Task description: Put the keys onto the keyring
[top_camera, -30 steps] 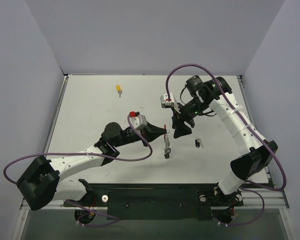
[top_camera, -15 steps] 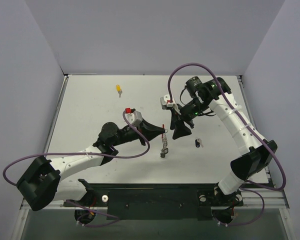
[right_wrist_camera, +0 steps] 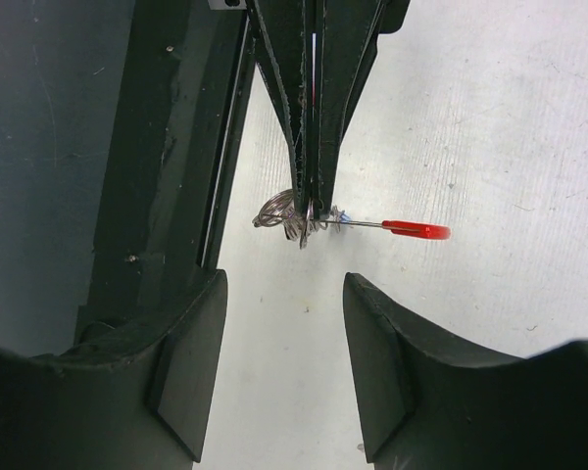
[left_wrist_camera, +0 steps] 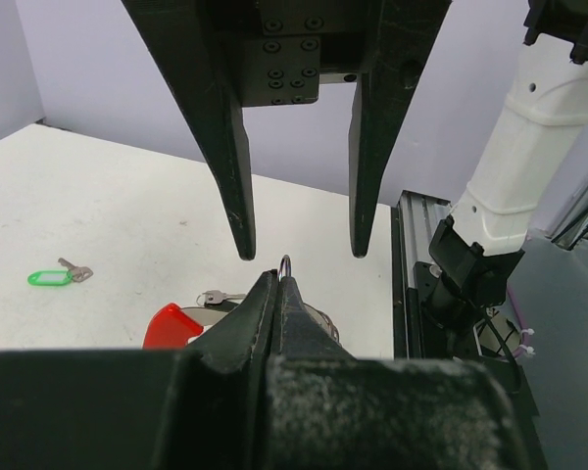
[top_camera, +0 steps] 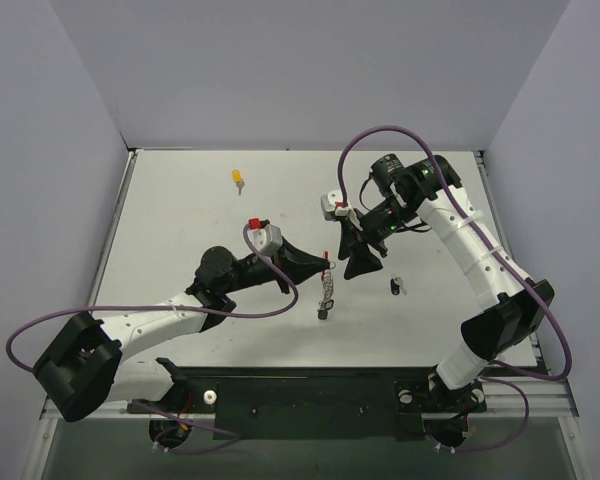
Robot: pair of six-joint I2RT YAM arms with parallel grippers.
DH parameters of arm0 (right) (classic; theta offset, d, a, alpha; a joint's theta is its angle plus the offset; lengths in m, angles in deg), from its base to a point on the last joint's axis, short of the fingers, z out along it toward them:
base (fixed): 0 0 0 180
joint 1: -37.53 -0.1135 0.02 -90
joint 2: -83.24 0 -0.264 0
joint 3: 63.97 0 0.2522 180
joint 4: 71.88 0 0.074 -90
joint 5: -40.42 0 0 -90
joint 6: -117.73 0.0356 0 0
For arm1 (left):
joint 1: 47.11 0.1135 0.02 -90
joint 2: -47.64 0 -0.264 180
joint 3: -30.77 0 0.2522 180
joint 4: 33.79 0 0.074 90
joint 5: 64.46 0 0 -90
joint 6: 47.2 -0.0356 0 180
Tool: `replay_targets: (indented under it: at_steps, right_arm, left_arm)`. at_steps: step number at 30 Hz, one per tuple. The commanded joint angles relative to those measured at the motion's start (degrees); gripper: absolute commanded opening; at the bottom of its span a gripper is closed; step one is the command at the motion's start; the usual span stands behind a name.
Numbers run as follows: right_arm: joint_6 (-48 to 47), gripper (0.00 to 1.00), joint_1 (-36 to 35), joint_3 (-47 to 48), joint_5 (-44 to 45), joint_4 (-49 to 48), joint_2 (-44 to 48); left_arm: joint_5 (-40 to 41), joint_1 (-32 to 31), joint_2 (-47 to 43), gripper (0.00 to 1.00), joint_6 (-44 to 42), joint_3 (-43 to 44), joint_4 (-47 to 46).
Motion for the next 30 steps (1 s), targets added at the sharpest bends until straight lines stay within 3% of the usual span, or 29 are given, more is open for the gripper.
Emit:
replay_targets:
  at_steps: [1, 17, 30]
  right_arm:
    - [-1.41, 0.46, 0.08, -0.29, -2.93, 6.06, 1.04]
    - [-1.32, 0.46, 0.17, -0.47, -2.57, 6.06, 1.39]
    - [-1.14, 0.47, 1.14, -1.69, -1.78, 5.62, 3.15]
  left_arm:
    - [-1.83, 0.39, -1.15, 0.0, -0.28, 0.16, -5.42]
    - [-4.99, 1.18, -1.23, 0.0, -1.34, -0.36, -6.03]
    - [-11.05, 2.59, -1.85, 0.0, -2.39, -2.82, -12.27]
